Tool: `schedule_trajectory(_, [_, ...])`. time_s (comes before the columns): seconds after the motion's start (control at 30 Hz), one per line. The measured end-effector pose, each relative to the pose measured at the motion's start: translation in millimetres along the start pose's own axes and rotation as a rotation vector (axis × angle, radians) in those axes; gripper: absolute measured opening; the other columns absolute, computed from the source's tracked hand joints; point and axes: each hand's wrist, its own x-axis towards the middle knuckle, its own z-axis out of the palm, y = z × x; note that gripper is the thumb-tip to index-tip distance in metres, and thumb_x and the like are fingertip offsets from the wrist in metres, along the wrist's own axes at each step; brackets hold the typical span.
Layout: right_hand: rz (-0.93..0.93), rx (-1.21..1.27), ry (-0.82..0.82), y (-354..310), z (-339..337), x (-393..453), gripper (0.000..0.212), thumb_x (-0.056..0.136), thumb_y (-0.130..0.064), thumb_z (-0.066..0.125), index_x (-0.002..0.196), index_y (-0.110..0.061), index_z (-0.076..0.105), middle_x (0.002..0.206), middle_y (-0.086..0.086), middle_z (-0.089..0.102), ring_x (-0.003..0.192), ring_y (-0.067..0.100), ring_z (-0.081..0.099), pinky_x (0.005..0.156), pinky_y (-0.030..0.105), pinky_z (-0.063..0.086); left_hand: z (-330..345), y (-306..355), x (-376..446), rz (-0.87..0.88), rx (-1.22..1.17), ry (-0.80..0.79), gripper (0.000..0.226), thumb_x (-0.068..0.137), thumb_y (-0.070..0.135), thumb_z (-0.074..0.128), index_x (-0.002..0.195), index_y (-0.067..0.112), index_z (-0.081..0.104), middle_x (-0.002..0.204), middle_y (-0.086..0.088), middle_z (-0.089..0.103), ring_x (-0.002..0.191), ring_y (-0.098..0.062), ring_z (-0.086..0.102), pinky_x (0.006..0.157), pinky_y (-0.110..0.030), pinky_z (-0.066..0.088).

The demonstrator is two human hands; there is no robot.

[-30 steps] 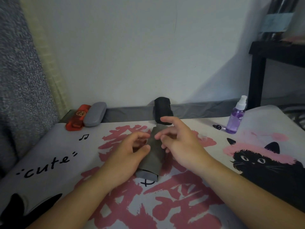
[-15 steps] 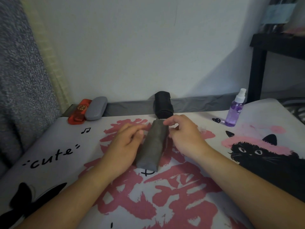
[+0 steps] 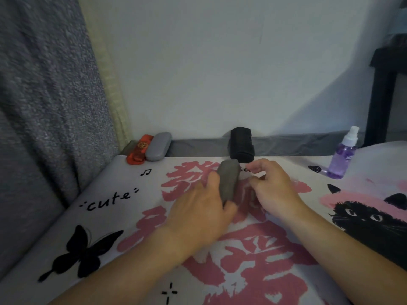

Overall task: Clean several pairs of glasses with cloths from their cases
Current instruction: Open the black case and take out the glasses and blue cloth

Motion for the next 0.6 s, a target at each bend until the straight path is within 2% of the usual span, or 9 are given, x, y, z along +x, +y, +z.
schedule_trajectory(0.07, [0.0, 0.001, 0.001, 0, -1, 1, 0.027, 0.1, -0.008, 0.053, 0.113, -0.032, 0.06, 0.123, -0.001, 0.056, 0.075, 0.015, 0.064, 0.052, 0.017, 0.042, -6, -17, 12, -0.035, 0.006, 0.073, 0.028, 0.096, 0.05, 0.047, 0.107, 0.029, 0.033, 0.095, 0.004, 0.049, 0.078, -0.013, 0.051, 0.061, -0.033, 0.039])
schedule_trajectory(0.13, [0.006, -0.018, -0.01, 0, -2, 2, 0.028, 0.101, -0.01, 0.053, 0.121, -0.029, 0.06, 0.123, 0.002, 0.057, 0.064, 0.013, 0.06, 0.045, 0.014, 0.039, -13, -40, 36, -0.105, 0.054, 0.156, 0.03, 0.097, 0.048, 0.047, 0.108, 0.024, 0.033, 0.102, -0.003, 0.048, 0.083, -0.022, 0.051, 0.066, -0.038, 0.039])
schedule_trajectory(0.2, [0.01, -0.044, -0.022, -2, 0, 2, 0.028, 0.101, -0.012, 0.054, 0.123, -0.028, 0.059, 0.123, 0.001, 0.056, 0.061, 0.013, 0.059, 0.044, 0.014, 0.039, -15, -66, 69, -0.191, 0.091, 0.18, 0.034, 0.098, 0.045, 0.046, 0.114, 0.018, 0.034, 0.109, -0.011, 0.05, 0.089, -0.029, 0.051, 0.068, -0.04, 0.04])
schedule_trajectory(0.33, [-0.002, -0.078, -0.053, -4, 5, 1, 0.026, 0.101, -0.011, 0.055, 0.117, -0.032, 0.055, 0.125, 0.002, 0.056, 0.075, 0.015, 0.059, 0.059, 0.022, 0.041, -7, -99, 125, -0.237, 0.306, 0.139, 0.045, 0.098, 0.04, 0.044, 0.129, 0.008, 0.036, 0.12, -0.021, 0.053, 0.096, -0.034, 0.053, 0.074, -0.041, 0.044])
schedule_trajectory(0.4, [-0.001, -0.096, -0.059, -3, 5, 1, 0.029, 0.101, -0.012, 0.055, 0.123, -0.031, 0.055, 0.128, -0.001, 0.053, 0.083, 0.018, 0.062, 0.065, 0.025, 0.045, -5, -107, 143, -0.235, 0.407, 0.116, 0.051, 0.096, 0.042, 0.046, 0.133, 0.008, 0.038, 0.123, -0.02, 0.055, 0.101, -0.034, 0.056, 0.077, -0.04, 0.045])
schedule_trajectory(0.47, [0.008, -0.106, -0.064, -4, 4, 1, 0.033, 0.101, -0.013, 0.055, 0.13, -0.028, 0.055, 0.13, -0.004, 0.05, 0.087, 0.018, 0.063, 0.071, 0.028, 0.048, -3, -115, 156, -0.25, 0.447, 0.078, 0.054, 0.095, 0.046, 0.044, 0.134, 0.008, 0.04, 0.125, -0.019, 0.055, 0.104, -0.033, 0.057, 0.08, -0.039, 0.046])
schedule_trajectory(0.6, [0.0, -0.126, -0.074, -4, 3, 1, 0.034, 0.101, -0.014, 0.054, 0.132, -0.026, 0.054, 0.133, -0.004, 0.049, 0.088, 0.02, 0.061, 0.075, 0.028, 0.046, 0, -127, 167, -0.305, 0.498, 0.063, 0.059, 0.091, 0.05, 0.041, 0.134, 0.01, 0.044, 0.129, -0.018, 0.055, 0.111, -0.034, 0.055, 0.092, -0.044, 0.049])
